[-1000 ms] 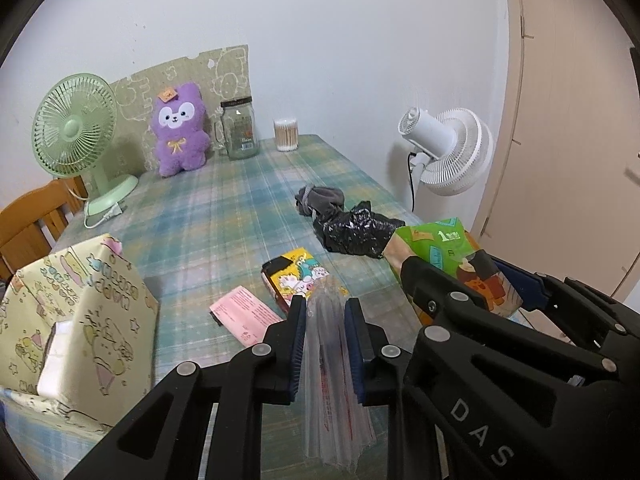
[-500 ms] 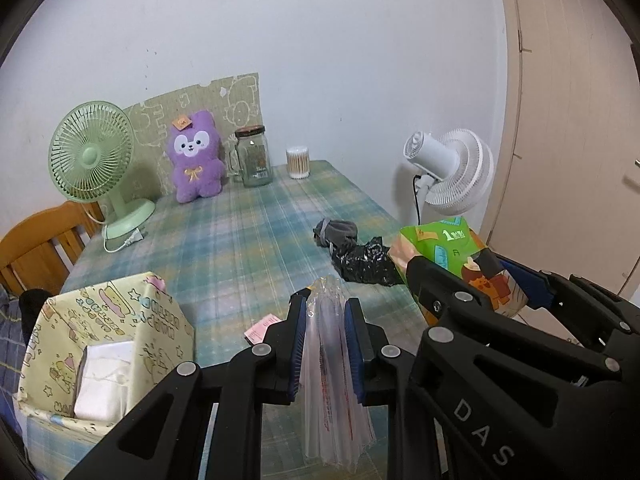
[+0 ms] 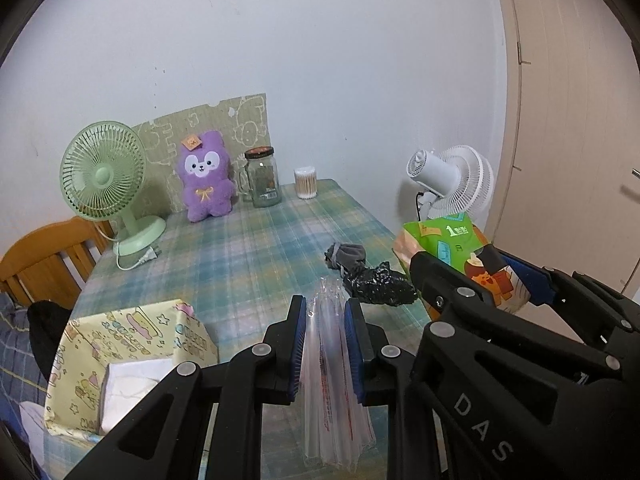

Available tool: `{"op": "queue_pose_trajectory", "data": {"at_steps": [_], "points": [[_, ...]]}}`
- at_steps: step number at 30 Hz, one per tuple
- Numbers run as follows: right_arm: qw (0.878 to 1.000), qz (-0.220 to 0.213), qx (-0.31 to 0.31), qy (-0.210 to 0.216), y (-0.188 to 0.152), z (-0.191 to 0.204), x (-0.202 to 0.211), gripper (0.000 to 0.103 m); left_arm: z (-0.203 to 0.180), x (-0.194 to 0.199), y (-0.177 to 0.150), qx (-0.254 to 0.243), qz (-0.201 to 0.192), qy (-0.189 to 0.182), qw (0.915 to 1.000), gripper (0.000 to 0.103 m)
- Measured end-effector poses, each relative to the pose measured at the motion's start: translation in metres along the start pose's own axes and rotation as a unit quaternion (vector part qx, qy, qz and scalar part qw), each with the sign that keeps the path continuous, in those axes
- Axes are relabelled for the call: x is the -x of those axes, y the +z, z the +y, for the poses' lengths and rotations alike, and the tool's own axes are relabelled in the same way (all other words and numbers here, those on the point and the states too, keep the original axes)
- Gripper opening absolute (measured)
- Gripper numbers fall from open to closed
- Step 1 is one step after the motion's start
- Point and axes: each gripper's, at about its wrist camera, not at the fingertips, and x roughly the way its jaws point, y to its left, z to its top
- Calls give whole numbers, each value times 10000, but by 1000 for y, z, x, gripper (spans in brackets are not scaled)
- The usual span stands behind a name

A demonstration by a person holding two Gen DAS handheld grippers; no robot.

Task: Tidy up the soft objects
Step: 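Lift the green tissue pack with right gripper while left gripper lifts the straw bag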

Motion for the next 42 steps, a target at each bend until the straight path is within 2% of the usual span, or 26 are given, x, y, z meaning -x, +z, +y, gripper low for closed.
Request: {"op": "queue_pose_trajectory", "data": {"at_steps": [22, 42], "points": [[9998, -135, 125, 106, 12, 52, 2, 54, 48, 11, 10, -20, -175, 151, 9997, 18], [9990, -111, 347, 248, 15, 112, -21, 54, 108, 10, 3, 206, -184, 326, 9991, 18]]}}
